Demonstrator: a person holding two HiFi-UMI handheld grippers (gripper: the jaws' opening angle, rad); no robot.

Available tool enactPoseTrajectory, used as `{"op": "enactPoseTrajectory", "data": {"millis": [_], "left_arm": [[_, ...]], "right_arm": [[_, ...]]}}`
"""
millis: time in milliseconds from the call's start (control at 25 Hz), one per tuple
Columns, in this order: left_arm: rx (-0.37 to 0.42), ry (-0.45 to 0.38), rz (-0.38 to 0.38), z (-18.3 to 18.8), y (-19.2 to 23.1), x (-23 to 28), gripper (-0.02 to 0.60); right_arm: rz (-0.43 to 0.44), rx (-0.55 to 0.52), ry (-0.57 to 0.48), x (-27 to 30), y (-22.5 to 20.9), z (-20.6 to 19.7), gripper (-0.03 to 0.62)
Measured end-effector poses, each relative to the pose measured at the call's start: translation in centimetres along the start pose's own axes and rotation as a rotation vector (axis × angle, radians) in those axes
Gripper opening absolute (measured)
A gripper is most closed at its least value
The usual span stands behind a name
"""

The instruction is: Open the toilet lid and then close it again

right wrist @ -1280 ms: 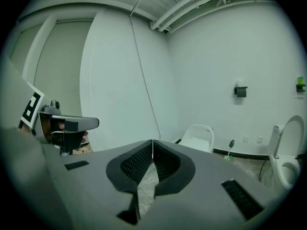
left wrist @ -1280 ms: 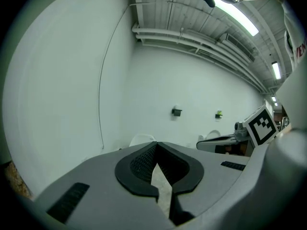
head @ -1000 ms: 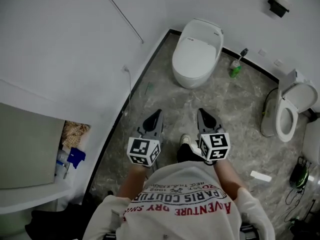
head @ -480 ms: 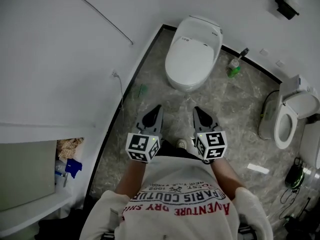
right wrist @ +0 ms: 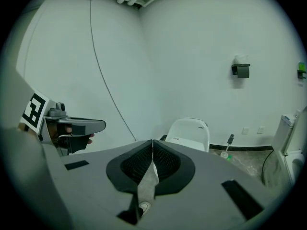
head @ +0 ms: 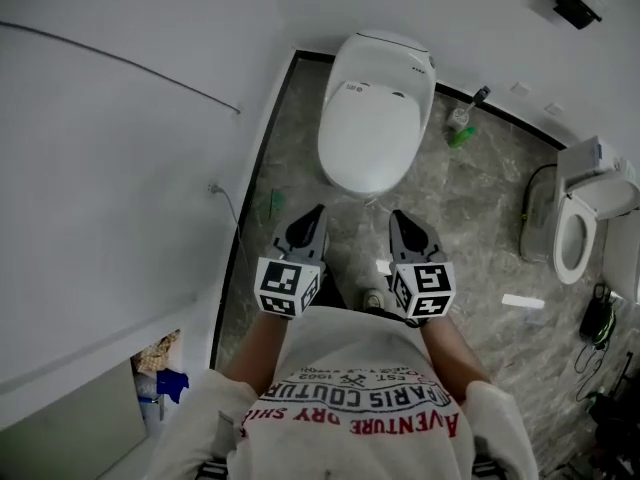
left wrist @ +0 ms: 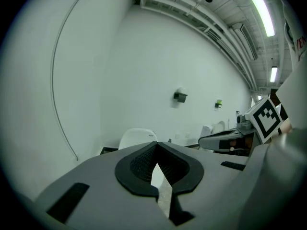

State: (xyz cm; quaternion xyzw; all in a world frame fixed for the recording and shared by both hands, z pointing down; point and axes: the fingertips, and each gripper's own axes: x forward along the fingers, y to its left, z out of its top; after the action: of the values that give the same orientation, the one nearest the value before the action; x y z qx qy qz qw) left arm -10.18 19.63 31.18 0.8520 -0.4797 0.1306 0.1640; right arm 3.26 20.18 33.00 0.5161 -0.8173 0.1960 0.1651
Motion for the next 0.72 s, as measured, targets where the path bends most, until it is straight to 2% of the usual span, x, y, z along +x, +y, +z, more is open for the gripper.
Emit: {"op": "enactPoseTrajectory", "data": {"millis": [200, 360, 560, 720], "left_arm": [[0.023, 0.028, -0.093, 1.2, 8.1, 5.4, 0.006], [0.035, 0.084, -0.179, 1.1, 12.6, 9.7, 0.006], [0.054, 0.144, -0.275, -1.5, 15.1, 15.2, 0.006], [0.049, 0.175, -0.327, -4.5, 15.7, 18.3, 0.006]], "right_arm": [[-0.085, 0.058, 0.017, 8.5, 0.9, 1.3, 0.015], [-0.140, 0.096, 0.024, 13.8, 0.9, 2.4, 0.015], [-0.151, 0.104, 0.028, 19.2, -0.2, 1.9, 0.015], [-0.159, 0.097, 0.048, 22.2, -1.7, 0.0, 0.015]]}}
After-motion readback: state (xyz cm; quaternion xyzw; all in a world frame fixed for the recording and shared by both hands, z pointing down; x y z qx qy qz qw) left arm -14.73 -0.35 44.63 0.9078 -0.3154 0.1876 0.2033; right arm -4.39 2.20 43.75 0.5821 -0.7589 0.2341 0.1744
